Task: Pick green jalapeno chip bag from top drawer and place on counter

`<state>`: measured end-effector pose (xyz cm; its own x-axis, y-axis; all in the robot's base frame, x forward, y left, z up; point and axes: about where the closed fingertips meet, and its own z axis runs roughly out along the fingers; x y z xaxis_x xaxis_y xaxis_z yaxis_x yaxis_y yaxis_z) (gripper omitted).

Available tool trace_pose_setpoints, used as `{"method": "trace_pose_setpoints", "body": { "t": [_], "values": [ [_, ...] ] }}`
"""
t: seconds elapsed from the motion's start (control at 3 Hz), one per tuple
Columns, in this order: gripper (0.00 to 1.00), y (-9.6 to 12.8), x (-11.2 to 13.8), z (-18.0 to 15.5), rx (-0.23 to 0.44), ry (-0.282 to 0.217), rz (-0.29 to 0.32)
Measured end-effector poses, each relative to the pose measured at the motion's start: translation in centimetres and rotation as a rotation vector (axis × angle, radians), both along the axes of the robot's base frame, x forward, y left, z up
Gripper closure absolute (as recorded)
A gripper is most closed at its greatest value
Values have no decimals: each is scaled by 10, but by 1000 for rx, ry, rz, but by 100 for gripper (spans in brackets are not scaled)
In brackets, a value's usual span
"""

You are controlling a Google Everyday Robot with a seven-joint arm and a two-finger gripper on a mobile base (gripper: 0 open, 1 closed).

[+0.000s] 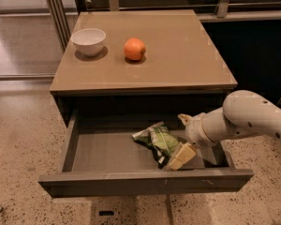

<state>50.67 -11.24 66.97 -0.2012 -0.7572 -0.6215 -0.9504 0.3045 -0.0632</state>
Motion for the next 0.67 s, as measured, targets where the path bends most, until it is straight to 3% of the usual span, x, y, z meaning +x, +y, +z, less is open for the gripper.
{"method": "trace_pose_setpoints", "body": {
  "t": [0.67],
  "values": [
    [0,10,17,-18,19,-25,-4]
  ]
}}
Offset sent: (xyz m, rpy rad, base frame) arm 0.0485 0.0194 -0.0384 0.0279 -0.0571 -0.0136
